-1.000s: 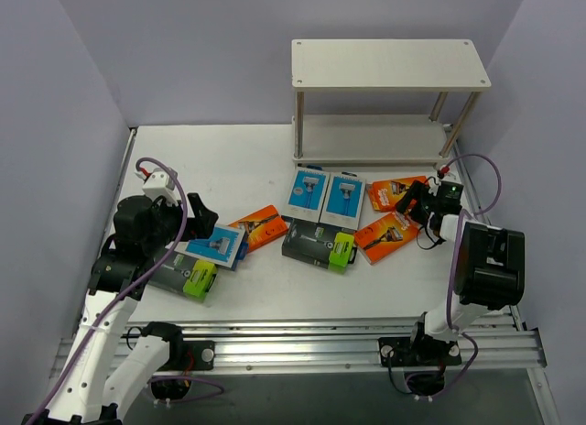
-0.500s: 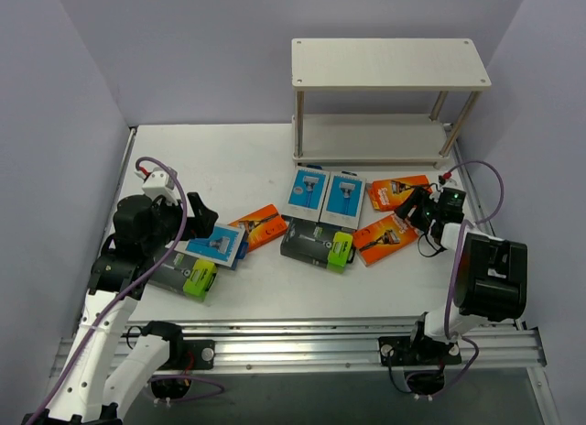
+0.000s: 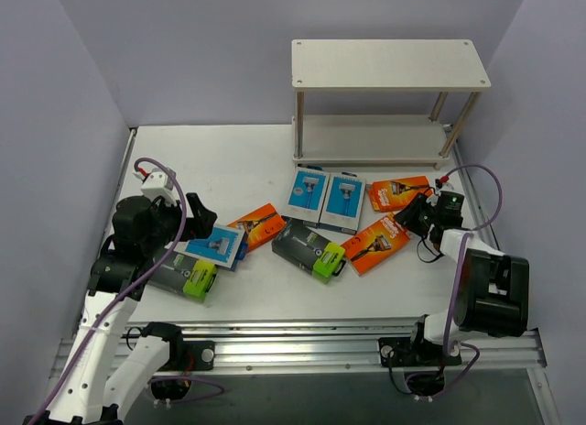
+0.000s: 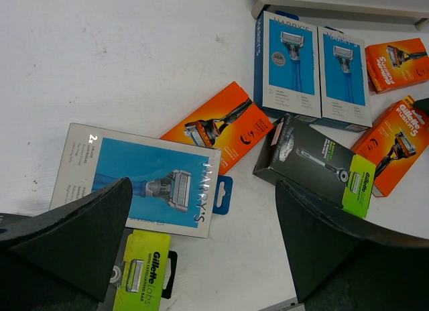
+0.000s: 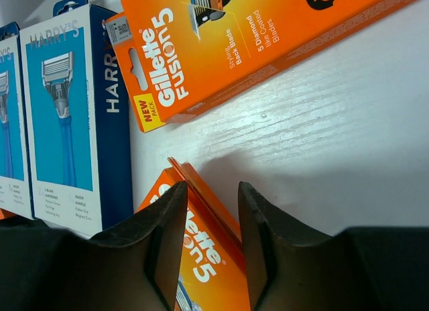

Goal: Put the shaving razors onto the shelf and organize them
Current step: Grab a shaving razor with the right arm

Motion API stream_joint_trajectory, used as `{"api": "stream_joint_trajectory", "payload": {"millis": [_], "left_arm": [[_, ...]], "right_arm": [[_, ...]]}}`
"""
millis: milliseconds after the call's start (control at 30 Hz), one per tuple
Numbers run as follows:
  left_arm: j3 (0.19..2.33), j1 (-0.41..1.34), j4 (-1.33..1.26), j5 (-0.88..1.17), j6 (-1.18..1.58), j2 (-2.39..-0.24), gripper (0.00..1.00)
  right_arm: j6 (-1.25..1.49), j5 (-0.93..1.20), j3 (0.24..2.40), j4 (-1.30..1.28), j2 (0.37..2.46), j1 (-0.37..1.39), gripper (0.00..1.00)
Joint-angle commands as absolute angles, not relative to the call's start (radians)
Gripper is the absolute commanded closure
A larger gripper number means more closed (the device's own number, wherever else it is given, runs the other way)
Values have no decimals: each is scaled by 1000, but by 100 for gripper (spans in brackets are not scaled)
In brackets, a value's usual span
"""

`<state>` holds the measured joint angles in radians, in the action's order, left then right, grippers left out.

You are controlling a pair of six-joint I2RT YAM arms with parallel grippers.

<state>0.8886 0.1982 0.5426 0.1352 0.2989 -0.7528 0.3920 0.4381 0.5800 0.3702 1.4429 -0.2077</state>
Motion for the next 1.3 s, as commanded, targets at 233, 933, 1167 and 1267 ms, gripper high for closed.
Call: {"api": "stream_joint_trajectory", "payload": {"millis": [233, 933, 1167, 1267], "left_arm": [[894, 190, 506, 140, 287, -741, 3], [894, 192, 506, 140, 288, -744, 3], [894, 192, 503, 144, 288, -752, 3], [894, 193, 502, 152, 287, -759, 3]], "right_arm": [[393, 497, 561, 311, 1401, -198, 82], [408, 584, 538, 236, 1243, -169, 100], [426, 591, 571, 204, 1152, -115, 100], [423, 603, 606, 177, 1121, -107, 100]]}}
